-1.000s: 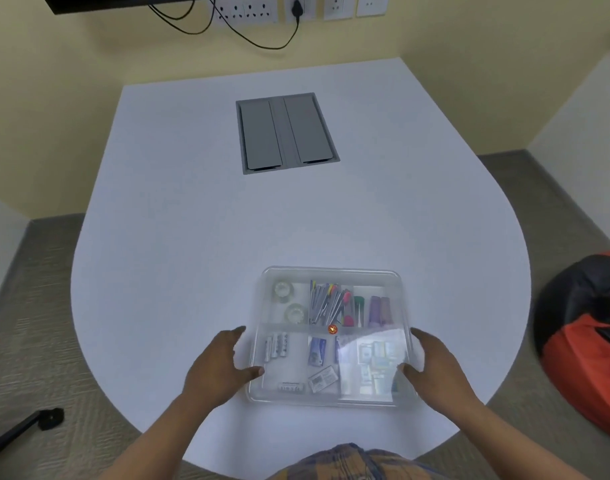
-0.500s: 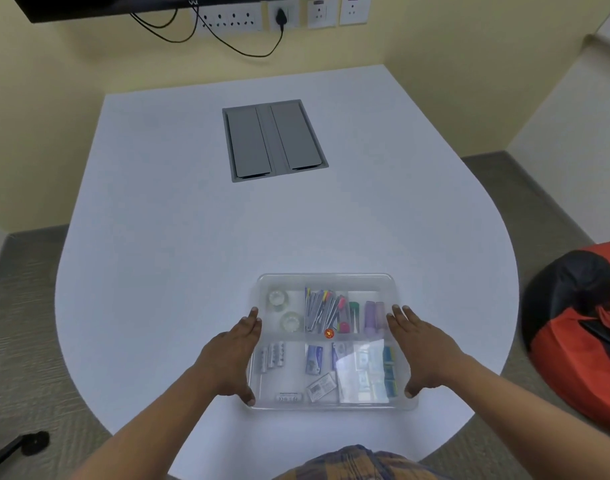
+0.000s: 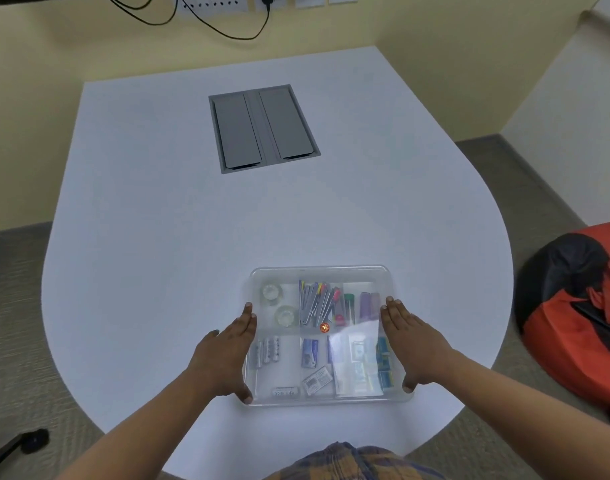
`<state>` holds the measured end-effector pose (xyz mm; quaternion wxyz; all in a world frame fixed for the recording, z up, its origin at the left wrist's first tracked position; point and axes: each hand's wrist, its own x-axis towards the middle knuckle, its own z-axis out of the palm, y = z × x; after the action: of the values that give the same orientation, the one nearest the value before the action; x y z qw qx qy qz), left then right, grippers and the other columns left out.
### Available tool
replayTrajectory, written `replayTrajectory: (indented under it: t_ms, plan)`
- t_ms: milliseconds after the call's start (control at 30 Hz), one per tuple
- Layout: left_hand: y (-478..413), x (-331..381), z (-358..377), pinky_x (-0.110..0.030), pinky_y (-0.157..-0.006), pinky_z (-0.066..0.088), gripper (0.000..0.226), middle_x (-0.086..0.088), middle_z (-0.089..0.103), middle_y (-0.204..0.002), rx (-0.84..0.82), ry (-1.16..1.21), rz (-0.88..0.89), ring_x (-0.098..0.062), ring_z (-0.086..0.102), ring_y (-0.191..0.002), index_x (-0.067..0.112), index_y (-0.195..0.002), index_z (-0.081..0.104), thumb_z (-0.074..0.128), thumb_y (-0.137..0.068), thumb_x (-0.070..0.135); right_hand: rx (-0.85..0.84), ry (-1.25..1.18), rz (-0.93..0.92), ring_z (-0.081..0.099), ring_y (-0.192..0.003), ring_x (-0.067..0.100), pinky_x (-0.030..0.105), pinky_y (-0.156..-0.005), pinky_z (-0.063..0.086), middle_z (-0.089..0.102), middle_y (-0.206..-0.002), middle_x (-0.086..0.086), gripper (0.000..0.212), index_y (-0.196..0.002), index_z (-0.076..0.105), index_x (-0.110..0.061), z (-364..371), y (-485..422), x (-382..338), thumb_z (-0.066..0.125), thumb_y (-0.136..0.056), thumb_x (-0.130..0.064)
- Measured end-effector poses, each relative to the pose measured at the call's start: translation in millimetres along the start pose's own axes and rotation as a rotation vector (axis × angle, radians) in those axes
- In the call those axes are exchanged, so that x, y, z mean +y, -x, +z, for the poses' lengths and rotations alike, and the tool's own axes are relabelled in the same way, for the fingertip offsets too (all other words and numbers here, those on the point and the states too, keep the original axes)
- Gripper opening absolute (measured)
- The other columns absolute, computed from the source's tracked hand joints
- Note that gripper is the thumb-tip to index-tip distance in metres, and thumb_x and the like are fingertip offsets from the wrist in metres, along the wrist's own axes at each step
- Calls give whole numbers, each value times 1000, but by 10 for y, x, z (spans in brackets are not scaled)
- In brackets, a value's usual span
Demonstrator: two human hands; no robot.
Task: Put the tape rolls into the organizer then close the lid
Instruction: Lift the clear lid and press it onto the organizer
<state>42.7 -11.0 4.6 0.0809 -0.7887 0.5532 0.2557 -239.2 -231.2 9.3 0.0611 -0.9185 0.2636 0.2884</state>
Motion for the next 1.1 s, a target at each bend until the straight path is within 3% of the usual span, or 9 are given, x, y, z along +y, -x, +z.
replayTrajectory:
  t_ms: [133,300,400,533,700,867,1100]
  plan:
    - [-8,28,-24,-41,-117,21,149,2,-32,-155,-6,-25,-8,-12,17,-147,16,-151,-13,84,-47,61,-14,9,-8,-14,-146,32,37,-116,-3,-22,-157,19,144,-145,-21,-1,-16,2,2,86,-60,-48]
    - [-53,88,-46,-39,-115,27,146,-7,-27,-158,-30,-99,-2,-20,14,-148,10,-150,-11,85,-51,57,-38,60,13,-13,-146,35,43,-118,-1,-19,-157,21,142,-146,-19,0,-66,-30,-33,85,-62,-49]
    - [-105,53,-123,-39,-116,25,137,-5,-19,-160,-41,-119,-6,-19,2,-149,11,-152,-4,83,-56,57,-36,8,32,-10,-148,31,43,-119,3,-15,-160,17,138,-149,-12,-4,-146,-75,-24,82,-62,-54]
    - [-244,5,-271,-38,-114,29,127,0,-7,-163,27,-83,-41,-17,6,-149,14,-152,4,82,-61,54,65,-84,55,-1,-149,28,41,-119,15,-9,-162,10,128,-151,-2,-9,-328,-191,32,81,-64,-52]
    - [-451,-27,-368,-40,-112,32,123,1,-4,-163,63,8,-79,-16,10,-149,17,-152,3,78,-64,57,89,-208,122,-1,-149,26,39,-117,23,-9,-162,10,120,-151,-3,-8,-448,-364,123,76,-72,-50]
    - [-607,14,-303,-38,-115,25,106,0,-8,-163,107,151,-89,-15,5,-149,15,-152,-1,56,-80,66,108,-345,152,1,-149,25,40,-119,18,-8,-162,11,109,-151,-3,-7,-402,-457,116,67,-81,-53]
    - [-649,104,-178,-41,-115,25,119,0,-22,-159,49,237,-126,-15,-7,-148,14,-151,-11,52,-73,78,143,-337,155,2,-149,25,36,-118,15,-8,-161,15,115,-151,-2,-4,-284,-505,74,63,-77,-64]
